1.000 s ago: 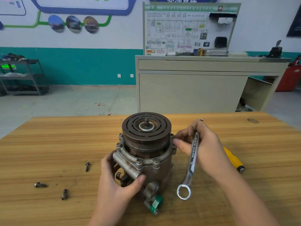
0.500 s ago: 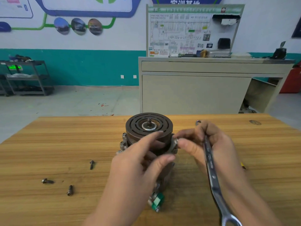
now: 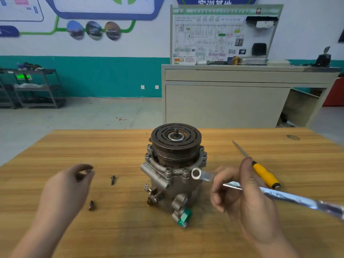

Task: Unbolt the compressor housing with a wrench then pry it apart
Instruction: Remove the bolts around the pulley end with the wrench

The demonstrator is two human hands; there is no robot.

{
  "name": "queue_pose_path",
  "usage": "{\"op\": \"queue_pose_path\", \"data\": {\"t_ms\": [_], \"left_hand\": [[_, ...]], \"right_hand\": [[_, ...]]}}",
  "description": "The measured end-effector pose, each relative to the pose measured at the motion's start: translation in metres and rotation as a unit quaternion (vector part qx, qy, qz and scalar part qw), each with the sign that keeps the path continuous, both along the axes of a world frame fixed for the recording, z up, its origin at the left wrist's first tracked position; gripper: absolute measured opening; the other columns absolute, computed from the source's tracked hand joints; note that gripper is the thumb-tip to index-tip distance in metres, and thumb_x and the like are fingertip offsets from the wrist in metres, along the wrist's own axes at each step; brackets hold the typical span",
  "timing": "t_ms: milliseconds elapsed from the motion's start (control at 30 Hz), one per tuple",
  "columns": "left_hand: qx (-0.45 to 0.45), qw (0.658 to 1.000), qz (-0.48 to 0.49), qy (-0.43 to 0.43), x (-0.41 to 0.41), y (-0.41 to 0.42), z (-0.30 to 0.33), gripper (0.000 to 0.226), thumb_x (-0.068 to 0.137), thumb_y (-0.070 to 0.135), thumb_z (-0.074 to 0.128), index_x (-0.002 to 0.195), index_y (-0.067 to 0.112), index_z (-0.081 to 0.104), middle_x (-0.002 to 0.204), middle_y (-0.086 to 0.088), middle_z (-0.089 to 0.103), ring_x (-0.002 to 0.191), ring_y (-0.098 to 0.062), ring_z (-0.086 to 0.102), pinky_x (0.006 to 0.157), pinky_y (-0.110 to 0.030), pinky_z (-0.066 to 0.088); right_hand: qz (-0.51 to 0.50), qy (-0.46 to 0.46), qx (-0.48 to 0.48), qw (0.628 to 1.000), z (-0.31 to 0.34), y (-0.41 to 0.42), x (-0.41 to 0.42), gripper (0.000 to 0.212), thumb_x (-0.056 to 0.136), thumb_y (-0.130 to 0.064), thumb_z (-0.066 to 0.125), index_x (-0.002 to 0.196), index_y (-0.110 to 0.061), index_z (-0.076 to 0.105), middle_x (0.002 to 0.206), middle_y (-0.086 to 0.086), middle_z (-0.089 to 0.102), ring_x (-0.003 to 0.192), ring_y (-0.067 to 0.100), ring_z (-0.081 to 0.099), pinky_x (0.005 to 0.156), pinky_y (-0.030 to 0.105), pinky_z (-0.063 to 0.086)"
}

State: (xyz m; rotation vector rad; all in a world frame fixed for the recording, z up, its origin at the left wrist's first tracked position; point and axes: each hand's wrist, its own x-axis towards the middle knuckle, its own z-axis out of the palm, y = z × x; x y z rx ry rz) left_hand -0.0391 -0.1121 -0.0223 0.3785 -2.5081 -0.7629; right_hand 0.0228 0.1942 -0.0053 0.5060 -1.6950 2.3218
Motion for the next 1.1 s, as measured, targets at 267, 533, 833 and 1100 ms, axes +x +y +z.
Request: {"op": "queue_pose_path", "data": {"t_ms": [267,533,833,1100], "left_hand": [[-0.100,0.980,0.040,-0.169,-0.045,-0.065,-0.051,0.022,0.091,0.022,0.060,0.109,0.015,0.071,0.091,-0.015,0.073,0.089,-0.034,0.065,0.072,-0.034,0.051],[-0.157,0.964,0.050,-0.209,-0.047,-0.065,-0.064,0.044,0.093,0.038,0.055,0.130,0.015,0.058,0.111,-0.017,0.068,0.109,-0.035,0.059,0.086,-0.035,0.045],[0.101,0.925,-0.366,0.026,-0.028,0.035,0.012,0.090,0.066,0.079,0.056,0.140,0.032,0.033,0.132,0.021,0.045,0.119,0.003,0.047,0.089,-0.009,0.040],[0.204,0.791,-0.576,-0.022,-0.040,0.098,0.032,0.089,0.055,0.050,0.084,0.130,0.030,0.041,0.128,0.017,0.057,0.121,-0.003,0.052,0.095,-0.010,0.039]], "right_hand": [[-0.163,0.066,0.046,0.983,-0.002,-0.012,-0.004,0.015,0.075,-0.034,0.070,0.089,-0.028,0.070,0.074,0.011,0.071,0.059,0.028,0.071,0.051,0.027,0.055],[-0.186,0.053,0.055,0.980,-0.009,-0.007,-0.006,0.018,0.061,-0.024,0.075,0.078,-0.025,0.078,0.080,0.007,0.074,0.071,0.019,0.073,0.065,0.017,0.055],[-0.234,0.108,0.226,0.939,-0.009,-0.010,-0.008,0.019,0.072,-0.039,0.073,0.090,-0.044,0.073,0.097,-0.017,0.071,0.094,0.006,0.067,0.076,0.013,0.052],[-0.219,0.108,0.299,0.923,0.010,-0.023,0.001,0.038,0.081,-0.066,0.053,0.090,-0.035,0.071,0.097,-0.017,0.068,0.094,0.004,0.065,0.073,0.012,0.051]]}}
